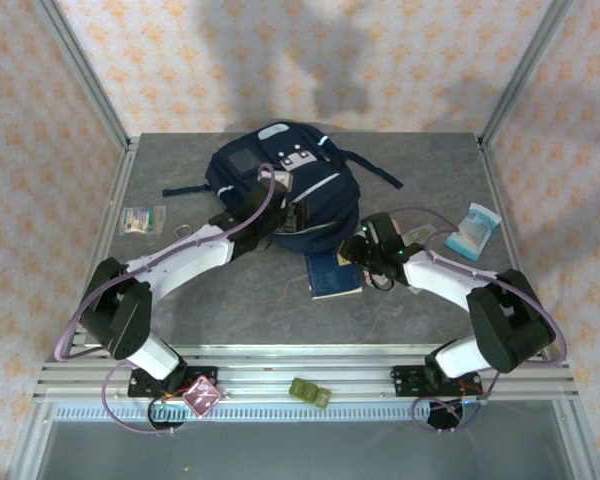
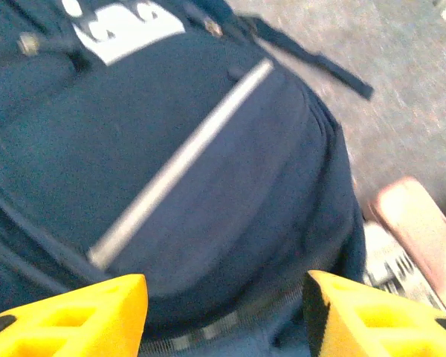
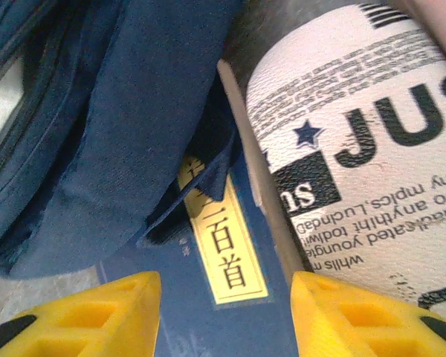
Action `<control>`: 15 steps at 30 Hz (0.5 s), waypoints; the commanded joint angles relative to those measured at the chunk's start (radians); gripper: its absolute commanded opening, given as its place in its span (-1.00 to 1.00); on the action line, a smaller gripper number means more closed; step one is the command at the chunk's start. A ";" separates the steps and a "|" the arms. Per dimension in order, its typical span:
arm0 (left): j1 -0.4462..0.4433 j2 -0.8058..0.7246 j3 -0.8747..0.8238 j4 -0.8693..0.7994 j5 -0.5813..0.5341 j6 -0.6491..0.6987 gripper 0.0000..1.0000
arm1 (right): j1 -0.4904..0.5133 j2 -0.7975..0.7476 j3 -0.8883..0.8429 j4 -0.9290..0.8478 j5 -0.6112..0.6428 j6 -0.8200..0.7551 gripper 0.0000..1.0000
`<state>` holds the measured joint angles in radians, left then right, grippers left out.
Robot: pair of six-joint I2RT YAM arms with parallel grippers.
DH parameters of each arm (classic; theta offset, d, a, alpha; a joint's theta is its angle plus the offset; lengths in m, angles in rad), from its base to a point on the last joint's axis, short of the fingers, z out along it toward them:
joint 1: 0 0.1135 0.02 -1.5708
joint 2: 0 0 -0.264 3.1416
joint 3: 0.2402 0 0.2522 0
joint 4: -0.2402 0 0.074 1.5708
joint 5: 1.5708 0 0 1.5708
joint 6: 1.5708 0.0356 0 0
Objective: Pack the student bag
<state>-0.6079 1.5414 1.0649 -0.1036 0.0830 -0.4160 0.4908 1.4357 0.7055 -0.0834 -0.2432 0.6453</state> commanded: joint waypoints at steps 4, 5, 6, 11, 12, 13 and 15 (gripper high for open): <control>-0.028 0.025 -0.187 0.089 0.245 -0.161 0.29 | -0.014 0.056 0.033 -0.085 0.052 -0.047 -0.03; -0.030 0.039 -0.190 0.087 0.263 -0.165 0.31 | -0.009 0.069 0.043 -0.093 0.038 -0.058 -0.04; -0.030 0.056 -0.186 0.078 0.276 -0.164 0.32 | -0.003 0.079 0.054 -0.105 0.035 -0.065 -0.04; -0.041 0.138 -0.154 0.060 0.315 -0.165 0.34 | 0.023 0.118 0.081 -0.164 0.063 -0.076 -0.08; -0.043 0.149 -0.151 0.063 0.322 -0.164 0.35 | 0.025 0.120 0.078 -0.165 0.070 -0.074 -0.08; -0.043 0.162 -0.147 0.064 0.329 -0.165 0.35 | 0.025 0.121 0.078 -0.173 0.086 -0.068 -0.07; -0.044 0.190 -0.141 0.072 0.352 -0.198 0.35 | 0.028 0.122 0.084 -0.195 0.117 -0.063 -0.06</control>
<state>-0.6430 1.7039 0.8902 -0.0601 0.3840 -0.5728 0.5213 1.5238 0.7963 -0.1673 -0.2150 0.5896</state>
